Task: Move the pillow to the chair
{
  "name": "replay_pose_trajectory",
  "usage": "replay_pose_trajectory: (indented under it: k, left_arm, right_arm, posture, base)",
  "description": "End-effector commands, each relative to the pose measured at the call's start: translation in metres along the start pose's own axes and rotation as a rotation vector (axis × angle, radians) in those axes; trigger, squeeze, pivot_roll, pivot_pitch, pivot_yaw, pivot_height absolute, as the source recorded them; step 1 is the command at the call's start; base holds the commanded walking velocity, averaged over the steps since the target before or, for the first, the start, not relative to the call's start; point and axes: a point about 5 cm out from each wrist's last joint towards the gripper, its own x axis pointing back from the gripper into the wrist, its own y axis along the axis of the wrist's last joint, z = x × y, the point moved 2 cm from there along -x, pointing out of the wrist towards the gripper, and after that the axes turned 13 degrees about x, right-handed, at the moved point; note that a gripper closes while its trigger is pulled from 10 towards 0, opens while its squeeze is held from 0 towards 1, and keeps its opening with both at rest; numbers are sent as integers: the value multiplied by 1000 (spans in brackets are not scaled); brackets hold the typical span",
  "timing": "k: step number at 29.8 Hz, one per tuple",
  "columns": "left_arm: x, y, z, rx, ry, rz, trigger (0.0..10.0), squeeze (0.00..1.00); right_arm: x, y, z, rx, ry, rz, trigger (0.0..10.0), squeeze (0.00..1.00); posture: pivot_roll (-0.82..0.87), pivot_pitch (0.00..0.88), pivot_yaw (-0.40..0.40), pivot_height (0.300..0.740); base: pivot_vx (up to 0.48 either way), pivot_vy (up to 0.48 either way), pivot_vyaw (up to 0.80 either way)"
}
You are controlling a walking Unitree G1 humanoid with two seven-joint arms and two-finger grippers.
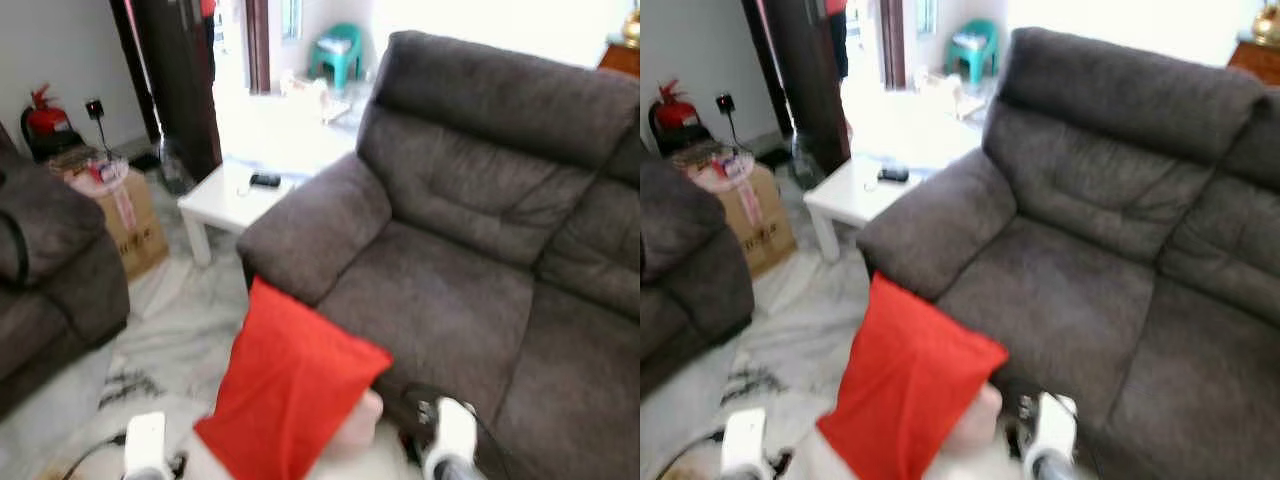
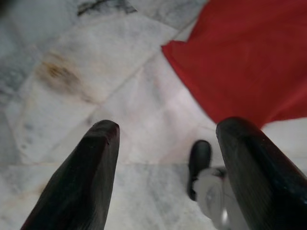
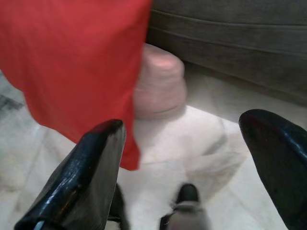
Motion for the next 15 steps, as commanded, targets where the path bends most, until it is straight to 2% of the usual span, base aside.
replay_pose_trajectory:
  k: [1,6,10,15]
  left_arm:
    - [0,-5,-8,1,-15,20,10000,0]
    - [0,-4,-8,2,-13,21,10000,0]
    - [0,-4,-8,-11,-19,25,10000,0]
    - [0,-4,-8,-9,-13,21,10000,0]
  right_arm:
    - [2,-3,-14,5,-35,9,10000,0]
    - [2,-2,-14,4,-35,8,10000,0]
    - [2,-2,-14,19,-33,8,10000,0]
    - [2,-1,-15,24,-37,6,10000,0]
  posture:
    - [-6,0,-38,740]
    - [-7,0,-37,740]
    - [-9,0,-36,740]
    - [-4,0,-39,740]
  base:
    - [330,0,0]
    - [314,0,0]
    - [0,0,0]
    - [0,0,723]
